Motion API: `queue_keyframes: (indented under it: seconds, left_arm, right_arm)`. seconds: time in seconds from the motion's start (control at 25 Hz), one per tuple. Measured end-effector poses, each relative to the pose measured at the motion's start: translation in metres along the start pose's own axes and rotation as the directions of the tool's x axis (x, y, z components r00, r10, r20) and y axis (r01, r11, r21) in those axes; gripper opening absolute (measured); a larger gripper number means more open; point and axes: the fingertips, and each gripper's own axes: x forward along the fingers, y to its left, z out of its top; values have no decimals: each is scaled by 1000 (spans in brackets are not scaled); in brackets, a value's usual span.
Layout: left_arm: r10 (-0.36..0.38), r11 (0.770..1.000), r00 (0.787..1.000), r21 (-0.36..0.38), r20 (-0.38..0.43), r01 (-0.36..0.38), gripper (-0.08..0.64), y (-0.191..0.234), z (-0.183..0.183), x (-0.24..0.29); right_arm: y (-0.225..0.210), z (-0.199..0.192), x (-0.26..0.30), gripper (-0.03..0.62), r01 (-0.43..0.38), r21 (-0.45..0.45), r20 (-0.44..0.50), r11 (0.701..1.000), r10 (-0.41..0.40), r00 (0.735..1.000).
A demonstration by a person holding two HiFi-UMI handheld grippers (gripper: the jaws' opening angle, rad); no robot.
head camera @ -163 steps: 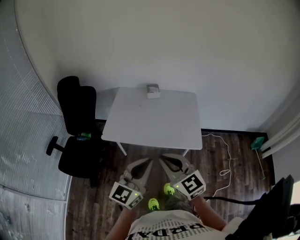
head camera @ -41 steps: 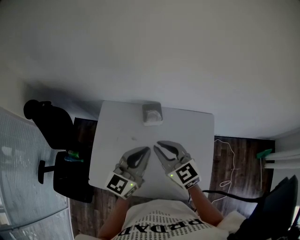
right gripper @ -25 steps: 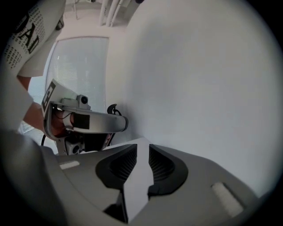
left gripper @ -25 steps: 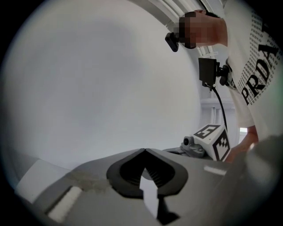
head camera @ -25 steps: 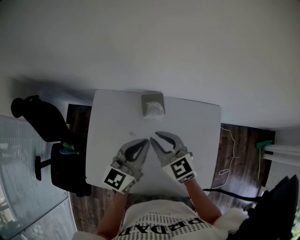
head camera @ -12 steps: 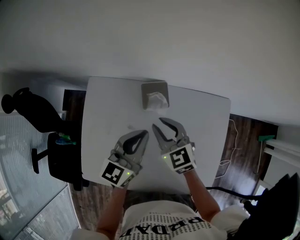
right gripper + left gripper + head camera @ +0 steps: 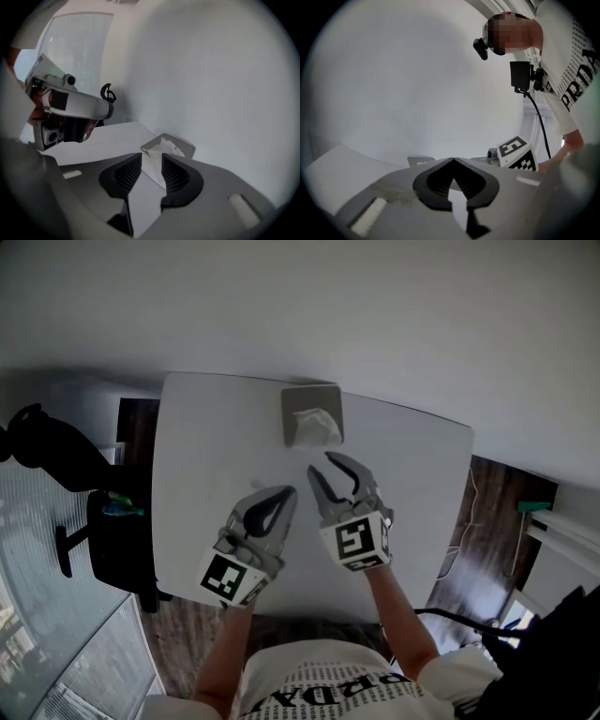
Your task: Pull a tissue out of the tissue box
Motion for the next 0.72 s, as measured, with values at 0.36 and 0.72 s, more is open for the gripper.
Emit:
queue_keyframes:
  seconds: [0.36,0.72]
  left_arm:
    - [12,998,1000,-56,5,-12,-5,2,-8,2]
    - [-2,999,1000,-46,-16,1,-5,0,-17,0]
  right_arm:
    - [-15,-22,24,147,58,-58,-59,997,-62,996]
    - [-26,-26,17,6,114,-13,-50,993,-115,992]
